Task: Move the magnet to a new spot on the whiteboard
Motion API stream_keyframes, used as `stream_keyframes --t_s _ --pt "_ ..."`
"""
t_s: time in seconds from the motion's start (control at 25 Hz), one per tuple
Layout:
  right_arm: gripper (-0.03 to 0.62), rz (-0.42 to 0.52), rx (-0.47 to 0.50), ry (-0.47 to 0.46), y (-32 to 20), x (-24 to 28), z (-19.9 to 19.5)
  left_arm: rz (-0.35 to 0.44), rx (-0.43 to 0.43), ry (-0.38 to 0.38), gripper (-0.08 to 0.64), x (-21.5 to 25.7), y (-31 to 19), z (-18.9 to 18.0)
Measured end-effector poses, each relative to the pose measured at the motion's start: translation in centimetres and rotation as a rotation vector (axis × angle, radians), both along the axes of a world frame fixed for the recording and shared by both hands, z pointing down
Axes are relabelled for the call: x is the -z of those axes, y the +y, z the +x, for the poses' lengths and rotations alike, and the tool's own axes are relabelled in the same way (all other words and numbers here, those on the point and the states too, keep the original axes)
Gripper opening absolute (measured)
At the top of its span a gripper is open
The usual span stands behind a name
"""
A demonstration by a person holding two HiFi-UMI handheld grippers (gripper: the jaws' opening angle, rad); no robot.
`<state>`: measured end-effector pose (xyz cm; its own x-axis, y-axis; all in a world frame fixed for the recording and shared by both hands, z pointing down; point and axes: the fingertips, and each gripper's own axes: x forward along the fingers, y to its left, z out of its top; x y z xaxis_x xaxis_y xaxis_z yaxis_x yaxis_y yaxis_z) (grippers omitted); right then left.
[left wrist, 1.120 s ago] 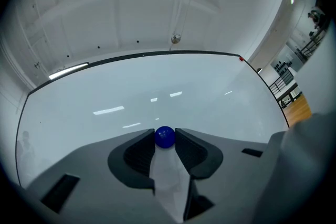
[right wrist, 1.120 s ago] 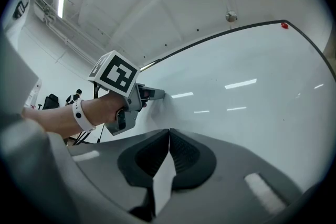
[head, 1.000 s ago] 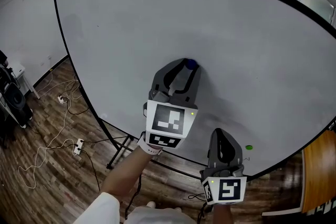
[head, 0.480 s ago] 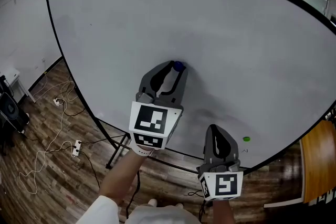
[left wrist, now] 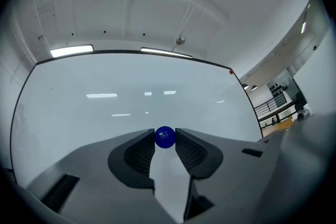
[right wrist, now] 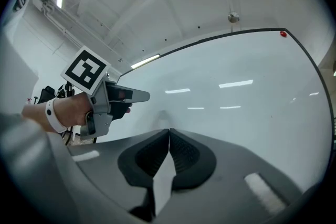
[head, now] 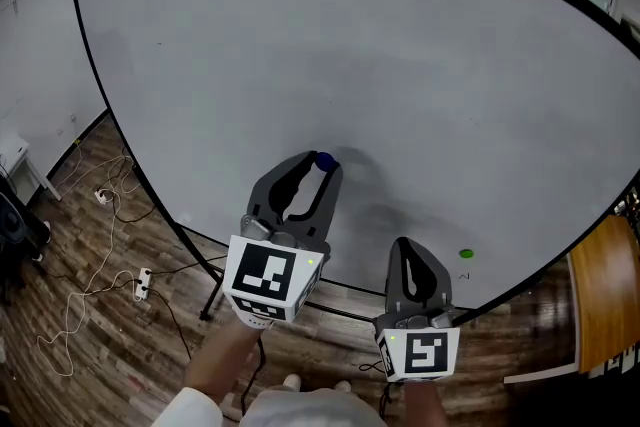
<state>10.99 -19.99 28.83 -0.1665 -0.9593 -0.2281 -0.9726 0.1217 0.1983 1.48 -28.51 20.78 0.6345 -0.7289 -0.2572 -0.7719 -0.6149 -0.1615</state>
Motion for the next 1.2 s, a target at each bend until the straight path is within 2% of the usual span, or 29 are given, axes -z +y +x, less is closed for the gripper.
stream_keyframes --t_s 0.32,0.64,1.2 --pt "0.0 -0.011 -0.064 0.004 1.3 -0.7 0.7 -0.067 -0.014 -0.008 0.123 -4.2 1.8 -1.2" --pt "0.0 -0.031 -0.103 -0.018 1.8 -1.6 2.2 -0.168 -0.036 -0.015 0.123 -8.6 3.8 -1.3" --pt "0.0 -0.056 -0.147 -0.022 2.8 -2.4 3.8 -0.207 -0.087 -0.022 0.123 -11.5 4.8 -0.5"
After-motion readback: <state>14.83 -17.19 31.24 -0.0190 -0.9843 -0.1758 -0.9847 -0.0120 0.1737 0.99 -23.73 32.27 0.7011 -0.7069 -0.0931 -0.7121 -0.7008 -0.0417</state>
